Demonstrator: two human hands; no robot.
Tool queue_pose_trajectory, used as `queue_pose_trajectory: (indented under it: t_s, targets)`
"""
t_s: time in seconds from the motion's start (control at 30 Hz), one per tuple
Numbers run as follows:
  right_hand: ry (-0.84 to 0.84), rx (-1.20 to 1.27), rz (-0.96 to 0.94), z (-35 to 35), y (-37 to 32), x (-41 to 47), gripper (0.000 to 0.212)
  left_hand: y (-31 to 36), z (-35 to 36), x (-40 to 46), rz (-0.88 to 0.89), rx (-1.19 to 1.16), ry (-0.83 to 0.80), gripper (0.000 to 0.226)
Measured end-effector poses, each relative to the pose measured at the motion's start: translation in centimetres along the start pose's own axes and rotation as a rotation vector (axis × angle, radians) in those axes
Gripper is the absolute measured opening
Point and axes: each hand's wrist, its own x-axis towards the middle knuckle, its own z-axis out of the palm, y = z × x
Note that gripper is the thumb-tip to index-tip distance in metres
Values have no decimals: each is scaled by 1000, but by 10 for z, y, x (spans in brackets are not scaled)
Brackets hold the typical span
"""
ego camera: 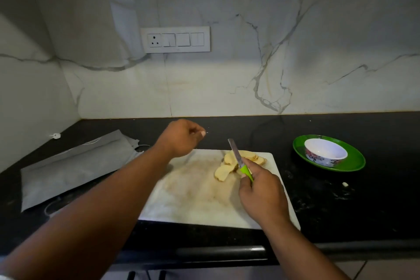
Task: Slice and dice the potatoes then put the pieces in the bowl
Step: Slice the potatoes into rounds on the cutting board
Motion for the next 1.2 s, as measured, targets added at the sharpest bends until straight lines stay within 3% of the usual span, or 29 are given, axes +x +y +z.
queue_pose_trajectory:
  t_s: [0.07, 0.13, 0.23, 0.33, 0.5, 0.6, 0.7, 0.8, 1.2]
  targets:
    - [-31, -13, -48, 1, -1, -2, 48, -14, -30, -11, 5, 51, -50, 18]
    - [-45, -29, -95, 2, -2, -2, 47, -30, -56, -28, 12, 62, -185, 29]
    - [-50, -75, -150, 7, -8, -2, 47, -61, -81, -55, -72, 137, -380, 69]
    - [-82, -116, -175, 14, -19, -6, 47, -94, -83, -72, -119, 289, -421, 103]
    - [-106, -258, -232, 22, -30, -15, 47, -117, -63, -80, -23, 243, -165, 82]
    - [-48, -359, -231, 23, -31, -19, 49, -112, -50, -78, 42, 93, -77, 77]
    - [-21, -386, -213, 23, -35, -23, 49, -93, -28, -71, 103, -62, -89, 72]
    - [0, -400, -207, 23, -38, -23, 50, -87, -6, -60, 147, -59, -165, 70]
    - [-105, -377, -251, 17, -66, -27, 63, -91, 18, -65, 114, -137, 4, 73]
